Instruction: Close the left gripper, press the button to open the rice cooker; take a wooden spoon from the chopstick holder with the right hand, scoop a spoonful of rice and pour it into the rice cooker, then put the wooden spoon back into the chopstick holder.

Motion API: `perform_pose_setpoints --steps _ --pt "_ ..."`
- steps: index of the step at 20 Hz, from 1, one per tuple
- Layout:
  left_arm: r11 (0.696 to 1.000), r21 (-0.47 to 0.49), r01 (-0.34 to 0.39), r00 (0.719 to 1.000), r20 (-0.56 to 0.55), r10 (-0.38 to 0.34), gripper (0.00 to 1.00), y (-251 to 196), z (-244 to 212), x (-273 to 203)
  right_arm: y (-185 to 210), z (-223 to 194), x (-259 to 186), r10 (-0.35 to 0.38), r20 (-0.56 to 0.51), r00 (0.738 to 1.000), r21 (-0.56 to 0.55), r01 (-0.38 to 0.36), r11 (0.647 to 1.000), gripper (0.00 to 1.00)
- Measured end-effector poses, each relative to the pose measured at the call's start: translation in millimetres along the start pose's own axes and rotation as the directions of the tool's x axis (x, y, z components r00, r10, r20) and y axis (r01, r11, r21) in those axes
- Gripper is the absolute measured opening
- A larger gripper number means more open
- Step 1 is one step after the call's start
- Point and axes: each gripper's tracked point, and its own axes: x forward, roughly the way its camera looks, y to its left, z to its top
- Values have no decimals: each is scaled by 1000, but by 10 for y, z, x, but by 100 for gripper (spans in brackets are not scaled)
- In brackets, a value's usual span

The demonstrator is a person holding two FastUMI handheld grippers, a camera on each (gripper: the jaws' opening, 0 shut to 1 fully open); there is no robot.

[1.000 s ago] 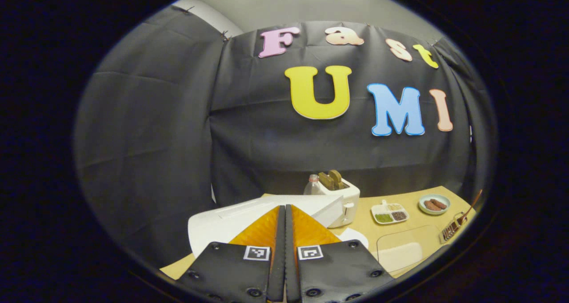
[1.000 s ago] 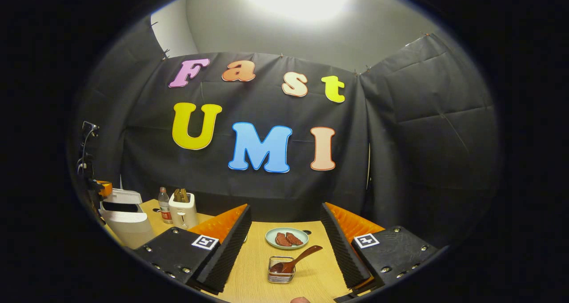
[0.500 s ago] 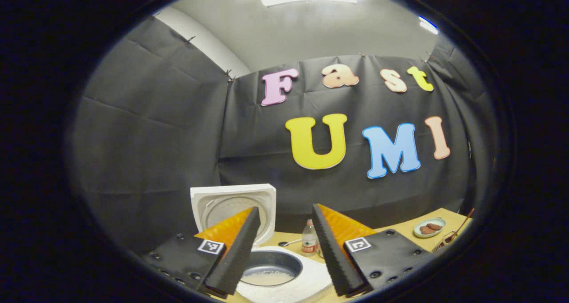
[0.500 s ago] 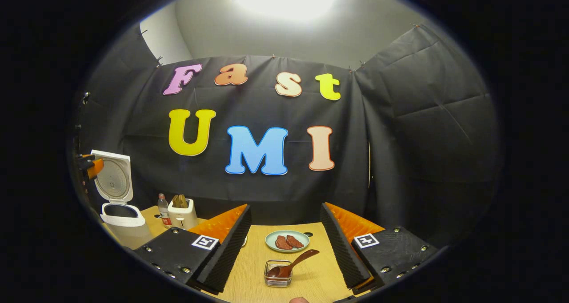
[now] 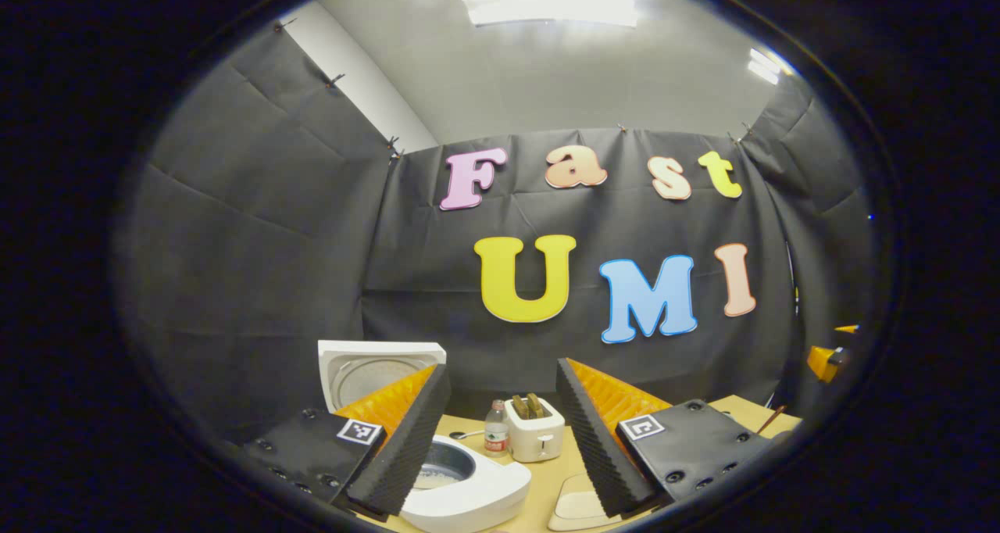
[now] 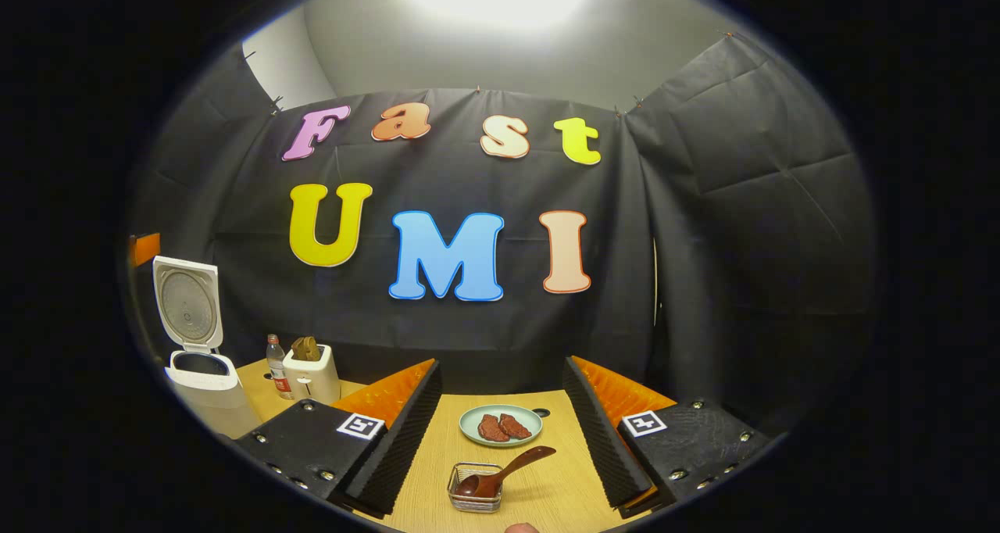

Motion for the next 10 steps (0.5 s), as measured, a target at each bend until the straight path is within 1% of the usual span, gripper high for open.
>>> perform_pose_setpoints --steps 3,7,10 --pt "1000 9 0 1000 3 0 95 -86 62 -131 -116 -184 182 -7 -34 999 41 8 999 95" --pt "999 28 -18 1000 3 18 95 -93 126 -242 -262 -497 431 -19 -90 996 48 24 999 95" --pt "999 38 -30 1000 0 30 95 -91 152 -316 -353 -814 579 -30 -160 987 87 45 995 95"
